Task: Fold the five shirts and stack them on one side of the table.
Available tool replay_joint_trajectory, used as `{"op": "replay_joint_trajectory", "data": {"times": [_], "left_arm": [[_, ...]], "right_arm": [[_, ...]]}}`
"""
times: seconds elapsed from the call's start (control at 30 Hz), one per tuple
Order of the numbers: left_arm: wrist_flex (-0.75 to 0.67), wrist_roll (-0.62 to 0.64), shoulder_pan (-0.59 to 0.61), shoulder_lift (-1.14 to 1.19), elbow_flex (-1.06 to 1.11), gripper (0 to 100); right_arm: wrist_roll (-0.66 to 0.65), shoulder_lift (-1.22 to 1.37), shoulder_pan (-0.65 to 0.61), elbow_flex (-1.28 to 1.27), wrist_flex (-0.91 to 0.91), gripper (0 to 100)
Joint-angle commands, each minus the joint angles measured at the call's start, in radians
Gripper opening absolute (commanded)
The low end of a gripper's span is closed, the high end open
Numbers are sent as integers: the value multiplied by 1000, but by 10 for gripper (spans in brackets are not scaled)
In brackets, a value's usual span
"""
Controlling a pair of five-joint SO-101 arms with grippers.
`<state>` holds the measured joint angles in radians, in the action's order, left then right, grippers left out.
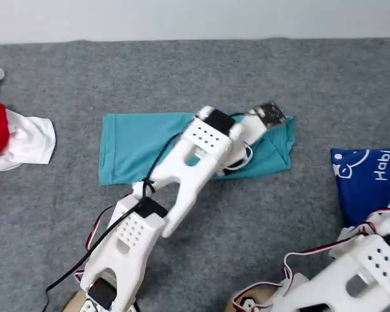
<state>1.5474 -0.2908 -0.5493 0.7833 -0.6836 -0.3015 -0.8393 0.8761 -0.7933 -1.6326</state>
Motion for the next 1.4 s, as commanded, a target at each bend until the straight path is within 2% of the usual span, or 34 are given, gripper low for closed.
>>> {"op": "replay_joint_trajectory", "data": {"times": [0.0,0.2,0.47,0.67,0.73,0.97,1.17,1.37], "left_arm": [[14,2,48,-58,-61,62],[-3,0,112,-55,-90,62],[-95,6,150,-23,-90,63],[-94,11,160,5,-90,175],[-74,28,161,-11,-110,182],[83,35,98,-69,-272,175],[198,35,-2,-64,-386,93],[158,31,-75,34,-297,32]], "right_arm": [[-9,-18,-10,5,8,292],[-9,-18,-10,5,8,292],[-9,-18,-10,5,8,292],[-9,-18,-10,5,8,292],[-9,-18,-10,5,8,292],[-8,-18,-10,5,8,292],[-8,-18,-10,5,8,292],[-8,-18,-10,5,7,292]]}}
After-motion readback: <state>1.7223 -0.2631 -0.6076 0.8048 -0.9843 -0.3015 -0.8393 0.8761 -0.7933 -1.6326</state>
